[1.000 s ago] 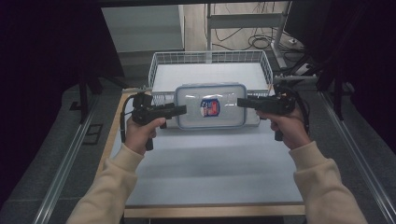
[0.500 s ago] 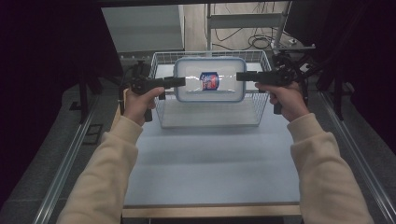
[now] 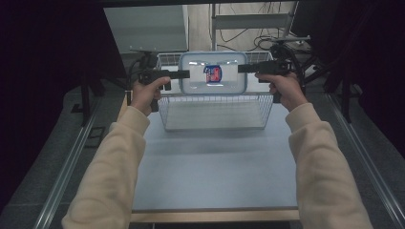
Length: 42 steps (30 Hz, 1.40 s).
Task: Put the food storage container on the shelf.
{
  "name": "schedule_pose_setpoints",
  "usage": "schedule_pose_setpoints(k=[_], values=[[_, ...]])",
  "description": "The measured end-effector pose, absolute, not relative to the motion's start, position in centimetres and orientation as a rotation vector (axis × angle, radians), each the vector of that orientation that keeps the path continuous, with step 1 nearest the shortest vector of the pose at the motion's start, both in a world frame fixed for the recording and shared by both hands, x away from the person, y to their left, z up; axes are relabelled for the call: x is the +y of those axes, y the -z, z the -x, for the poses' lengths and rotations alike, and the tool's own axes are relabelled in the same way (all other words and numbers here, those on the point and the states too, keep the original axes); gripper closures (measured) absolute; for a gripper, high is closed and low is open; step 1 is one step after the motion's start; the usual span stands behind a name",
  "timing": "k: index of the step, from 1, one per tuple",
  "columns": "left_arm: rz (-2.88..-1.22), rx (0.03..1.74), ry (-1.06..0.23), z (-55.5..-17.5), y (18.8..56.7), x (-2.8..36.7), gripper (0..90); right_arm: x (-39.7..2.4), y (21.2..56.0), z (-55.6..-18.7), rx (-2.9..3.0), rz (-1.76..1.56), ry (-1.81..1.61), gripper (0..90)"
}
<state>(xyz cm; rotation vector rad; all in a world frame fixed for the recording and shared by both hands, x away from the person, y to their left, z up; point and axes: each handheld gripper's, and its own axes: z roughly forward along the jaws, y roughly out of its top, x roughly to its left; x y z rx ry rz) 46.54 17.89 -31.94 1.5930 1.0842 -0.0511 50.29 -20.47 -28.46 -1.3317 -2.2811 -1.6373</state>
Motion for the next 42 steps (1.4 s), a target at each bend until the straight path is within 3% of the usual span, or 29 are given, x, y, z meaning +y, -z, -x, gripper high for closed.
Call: schedule_pose_setpoints(k=[12,23,30,38,42], values=[[-1.546,1.170,0.107,-49.6,32.3,17.9,42.9,-20.1,29.0,-53.2,-2.160,1.457,1.637,50.6],[-1.485,1.240,0.221,-51.6,34.0,17.7,29.2,-19.6,30.4,-53.6,-2.149,1.559,1.625,49.3],[-1.530,1.268,0.082,-51.1,33.3,16.8,18.0,-20.0,30.3,-52.6,-2.182,1.595,1.689,43.9],[-1.553,1.250,-0.033,-49.0,31.8,16.7,15.5,-20.9,29.4,-50.4,-2.254,1.507,1.787,39.0],[-1.544,1.189,-0.079,-46.1,30.8,17.1,16.0,-21.5,29.6,-48.5,-2.311,1.417,1.807,36.0]])
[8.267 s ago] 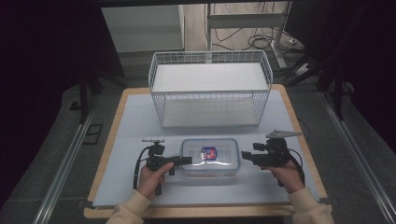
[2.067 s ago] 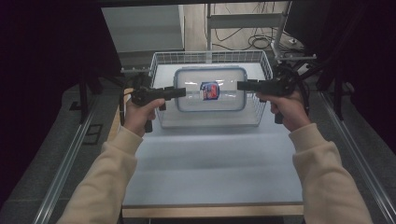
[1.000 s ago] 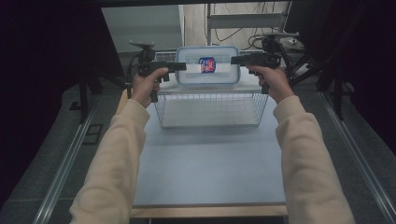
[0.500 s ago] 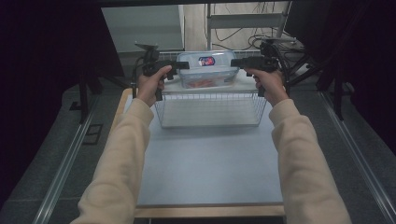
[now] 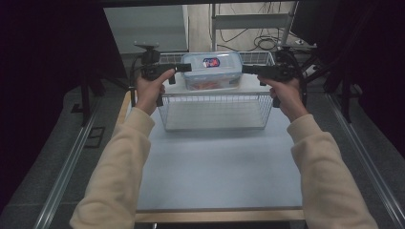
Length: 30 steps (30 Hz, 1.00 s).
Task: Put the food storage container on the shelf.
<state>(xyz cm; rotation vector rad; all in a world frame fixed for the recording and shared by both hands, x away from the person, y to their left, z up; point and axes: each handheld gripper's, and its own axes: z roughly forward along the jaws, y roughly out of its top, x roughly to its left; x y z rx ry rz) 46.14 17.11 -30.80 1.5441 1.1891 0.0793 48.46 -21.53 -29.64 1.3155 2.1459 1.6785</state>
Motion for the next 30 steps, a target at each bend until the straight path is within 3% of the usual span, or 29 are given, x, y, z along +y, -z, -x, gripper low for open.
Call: schedule_pose_setpoints(k=[7,14,23,30], values=[[-1.579,1.072,-0.117,-39.4,31.5,17.6,16.4,-22.6,31.4,-44.2,2.206,-1.179,-1.704,33.5],[-1.647,1.000,-0.116,-33.3,36.2,17.8,16.9,-23.8,35.7,-38.7,2.271,-1.046,-1.681,30.4],[-1.692,1.018,-0.084,-29.9,42.6,17.8,17.0,-25.2,41.8,-35.1,2.343,-1.066,-1.639,28.5],[-1.712,1.038,-0.076,-29.5,44.1,17.6,17.5,-25.4,43.7,-34.6,2.345,-1.079,-1.616,27.3]])
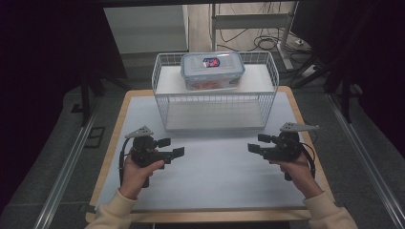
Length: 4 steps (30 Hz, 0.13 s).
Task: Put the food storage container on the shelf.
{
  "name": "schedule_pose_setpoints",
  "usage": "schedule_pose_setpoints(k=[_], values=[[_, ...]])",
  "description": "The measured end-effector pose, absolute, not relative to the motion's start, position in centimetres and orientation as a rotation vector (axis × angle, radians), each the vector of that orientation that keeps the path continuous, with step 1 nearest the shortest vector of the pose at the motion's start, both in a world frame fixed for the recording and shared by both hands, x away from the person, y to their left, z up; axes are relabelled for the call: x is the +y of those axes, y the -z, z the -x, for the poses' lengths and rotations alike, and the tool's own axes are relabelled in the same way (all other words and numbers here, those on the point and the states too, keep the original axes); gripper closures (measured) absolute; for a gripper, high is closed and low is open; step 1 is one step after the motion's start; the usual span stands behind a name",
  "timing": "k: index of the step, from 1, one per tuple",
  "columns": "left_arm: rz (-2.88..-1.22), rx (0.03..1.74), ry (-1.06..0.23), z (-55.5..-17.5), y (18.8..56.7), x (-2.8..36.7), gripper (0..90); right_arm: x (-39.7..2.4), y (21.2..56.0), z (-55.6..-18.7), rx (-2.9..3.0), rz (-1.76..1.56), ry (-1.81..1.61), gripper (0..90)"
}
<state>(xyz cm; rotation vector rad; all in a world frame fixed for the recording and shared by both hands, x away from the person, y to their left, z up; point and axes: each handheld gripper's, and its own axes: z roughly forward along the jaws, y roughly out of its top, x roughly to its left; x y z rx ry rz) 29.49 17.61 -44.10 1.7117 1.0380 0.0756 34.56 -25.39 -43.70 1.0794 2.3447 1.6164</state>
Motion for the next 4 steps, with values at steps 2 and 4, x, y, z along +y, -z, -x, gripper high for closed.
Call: schedule_pose_setpoints(k=[2,4], values=[[-1.712,1.035,-0.078,-29.44,44.12,17.61,17.6,-25.40,43.55,-34.45,2.327,-1.073,-1.628,25.9],[-1.711,1.036,-0.079,-29.41,44.20,17.63,17.6,-25.45,43.50,-34.37,2.316,-1.059,-1.628,25.2]])
